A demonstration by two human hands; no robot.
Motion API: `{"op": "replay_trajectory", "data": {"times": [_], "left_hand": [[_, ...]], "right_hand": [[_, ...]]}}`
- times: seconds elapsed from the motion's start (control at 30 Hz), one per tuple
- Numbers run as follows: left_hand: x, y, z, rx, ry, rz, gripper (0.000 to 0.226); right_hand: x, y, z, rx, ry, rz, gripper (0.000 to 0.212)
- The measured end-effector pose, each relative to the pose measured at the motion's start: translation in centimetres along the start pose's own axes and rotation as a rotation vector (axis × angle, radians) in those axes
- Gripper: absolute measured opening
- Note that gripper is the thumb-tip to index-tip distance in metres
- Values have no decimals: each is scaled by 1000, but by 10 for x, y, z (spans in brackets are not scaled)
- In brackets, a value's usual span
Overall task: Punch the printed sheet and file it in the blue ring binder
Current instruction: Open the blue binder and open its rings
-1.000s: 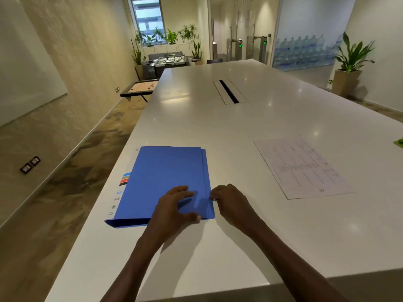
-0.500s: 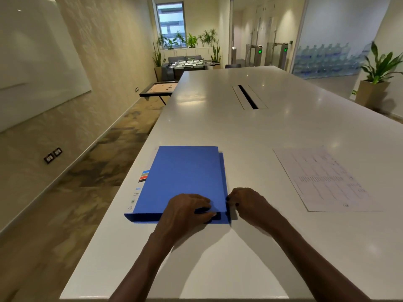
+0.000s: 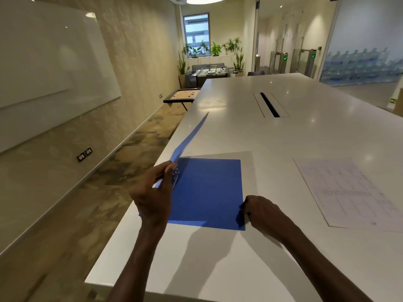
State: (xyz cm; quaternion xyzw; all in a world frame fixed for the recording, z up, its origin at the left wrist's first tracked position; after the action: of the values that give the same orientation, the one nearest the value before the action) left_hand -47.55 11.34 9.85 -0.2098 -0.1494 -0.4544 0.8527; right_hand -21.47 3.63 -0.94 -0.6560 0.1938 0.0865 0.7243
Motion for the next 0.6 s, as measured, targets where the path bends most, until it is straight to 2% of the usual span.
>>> {"op": "replay_trajectory", "data": {"times": [0.17,0.3,0.47,0.6], "left_hand": [[-29,-16,6,127,-211,-23,22],[-59,-25,1,205,-427,-74,30],[-97,-30,-16,297,-648,-86,27],[-113,-31,-28,310,-731,-52,27]], "right_hand": [[3,5,-3,76,-86,-58,22],[3,4,-4,94,-59,-64,18],[4,6,-1,78,-51,-41,16],[6,8,0,64,-68,-50,17]]}}
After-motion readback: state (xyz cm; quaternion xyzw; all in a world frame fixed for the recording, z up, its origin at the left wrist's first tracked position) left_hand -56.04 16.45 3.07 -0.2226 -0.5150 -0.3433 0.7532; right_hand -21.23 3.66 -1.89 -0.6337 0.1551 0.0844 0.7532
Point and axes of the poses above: each hand's wrist, its own z-axis towards the middle knuckle, its own y-axis out of the palm, x = y × z, the point moved 4 cm from there along z, towards the middle knuckle, and after that the axes turned 8 degrees about z, right-handed, at the moved point
